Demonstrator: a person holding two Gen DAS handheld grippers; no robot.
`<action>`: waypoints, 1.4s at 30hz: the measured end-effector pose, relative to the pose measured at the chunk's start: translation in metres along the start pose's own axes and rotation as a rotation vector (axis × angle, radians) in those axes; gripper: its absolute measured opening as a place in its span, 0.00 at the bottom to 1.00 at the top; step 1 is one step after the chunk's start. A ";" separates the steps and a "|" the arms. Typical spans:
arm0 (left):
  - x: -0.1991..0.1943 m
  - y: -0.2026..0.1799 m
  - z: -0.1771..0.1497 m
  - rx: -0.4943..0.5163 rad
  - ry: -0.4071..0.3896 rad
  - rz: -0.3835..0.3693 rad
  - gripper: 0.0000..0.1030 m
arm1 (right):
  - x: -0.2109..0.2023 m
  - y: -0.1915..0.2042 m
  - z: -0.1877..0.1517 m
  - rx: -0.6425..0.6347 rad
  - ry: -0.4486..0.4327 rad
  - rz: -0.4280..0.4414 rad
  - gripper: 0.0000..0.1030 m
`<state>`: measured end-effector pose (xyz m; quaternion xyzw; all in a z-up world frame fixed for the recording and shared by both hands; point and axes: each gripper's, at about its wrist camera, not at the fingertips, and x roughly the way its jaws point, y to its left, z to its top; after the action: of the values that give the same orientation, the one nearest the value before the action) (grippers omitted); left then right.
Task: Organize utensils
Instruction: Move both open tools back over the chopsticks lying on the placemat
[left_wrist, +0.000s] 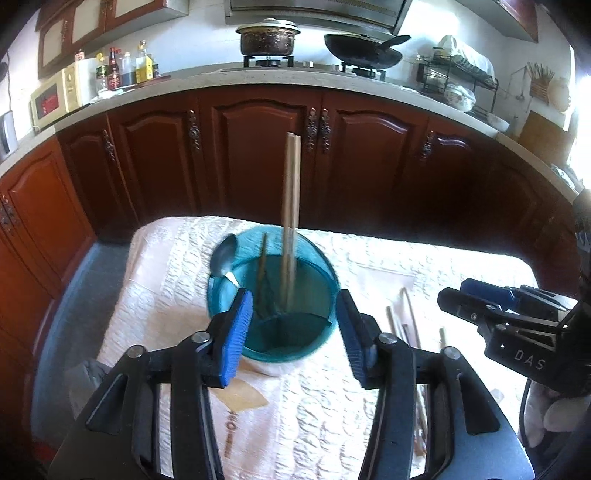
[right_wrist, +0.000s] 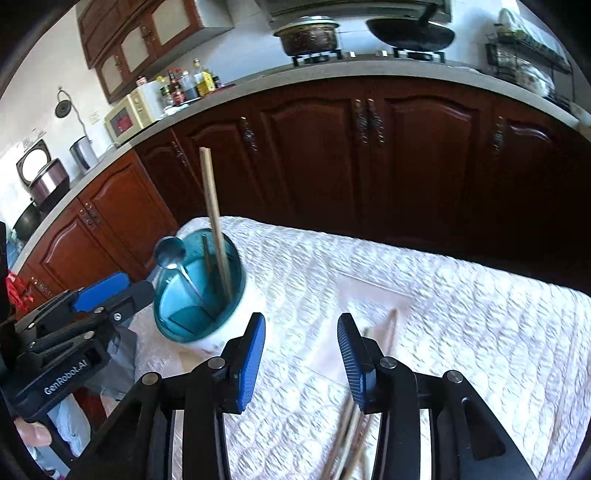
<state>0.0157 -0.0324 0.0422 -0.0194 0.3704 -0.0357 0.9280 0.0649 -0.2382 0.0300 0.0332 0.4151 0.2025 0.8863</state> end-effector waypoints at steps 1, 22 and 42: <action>-0.001 -0.003 -0.002 0.000 0.001 -0.008 0.51 | -0.002 -0.002 -0.002 0.001 -0.002 -0.010 0.38; 0.008 -0.071 -0.027 0.057 0.110 -0.190 0.55 | -0.035 -0.074 -0.061 0.117 0.024 -0.213 0.40; 0.028 -0.081 -0.043 0.072 0.188 -0.210 0.55 | -0.036 -0.104 -0.080 0.196 0.051 -0.244 0.41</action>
<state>0.0020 -0.1158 -0.0031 -0.0214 0.4501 -0.1477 0.8804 0.0191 -0.3561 -0.0196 0.0636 0.4562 0.0527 0.8860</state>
